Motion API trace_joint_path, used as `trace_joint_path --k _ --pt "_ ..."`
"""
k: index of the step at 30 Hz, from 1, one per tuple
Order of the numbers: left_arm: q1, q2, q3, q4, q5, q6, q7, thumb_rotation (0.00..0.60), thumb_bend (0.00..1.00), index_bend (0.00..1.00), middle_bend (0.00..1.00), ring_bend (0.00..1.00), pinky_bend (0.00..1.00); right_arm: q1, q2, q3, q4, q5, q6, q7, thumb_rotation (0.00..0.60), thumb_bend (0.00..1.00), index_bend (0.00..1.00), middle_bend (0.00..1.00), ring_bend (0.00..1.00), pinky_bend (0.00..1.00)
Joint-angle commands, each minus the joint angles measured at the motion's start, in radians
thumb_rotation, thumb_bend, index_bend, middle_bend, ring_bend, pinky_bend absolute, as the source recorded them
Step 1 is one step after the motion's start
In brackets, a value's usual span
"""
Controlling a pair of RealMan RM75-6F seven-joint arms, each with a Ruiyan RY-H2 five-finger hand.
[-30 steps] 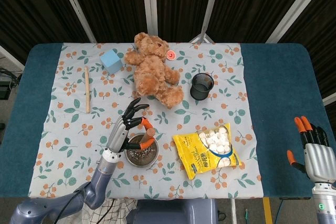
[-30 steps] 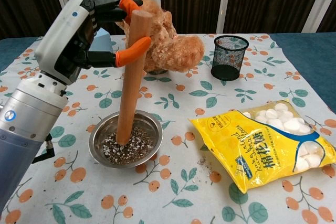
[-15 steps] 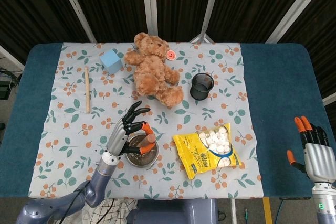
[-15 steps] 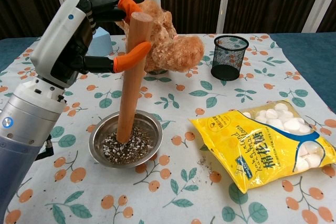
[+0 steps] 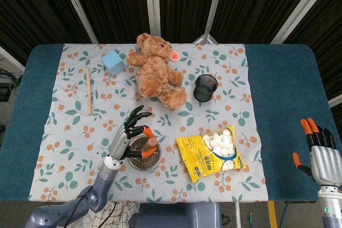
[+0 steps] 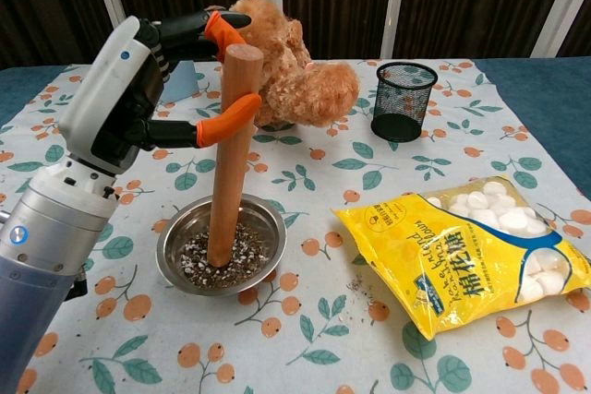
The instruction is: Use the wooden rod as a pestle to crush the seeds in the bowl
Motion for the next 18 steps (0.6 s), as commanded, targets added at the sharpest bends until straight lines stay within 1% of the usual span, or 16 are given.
trace_joint_path --k 1,13,18 --pt "0.004 -0.004 0.003 0.006 -0.004 0.001 -0.005 0.600 0.80 0.60 0.69 0.18 0.06 -0.001 -0.001 0.000 0.000 -0.001 0.002 0.000 0.600 0.42 0.00 0.00 0.00 0.00" --pt "0.000 -0.002 0.010 0.004 -0.003 0.017 0.002 0.600 0.80 0.60 0.68 0.18 0.06 0.000 0.000 0.001 0.000 -0.002 0.001 0.001 0.600 0.42 0.00 0.00 0.00 0.00" --pt "-0.016 -0.005 -0.009 -0.010 -0.011 0.021 0.005 0.600 0.80 0.59 0.68 0.18 0.06 -0.001 0.001 0.001 0.000 -0.002 0.002 0.002 0.600 0.42 0.00 0.00 0.00 0.00"
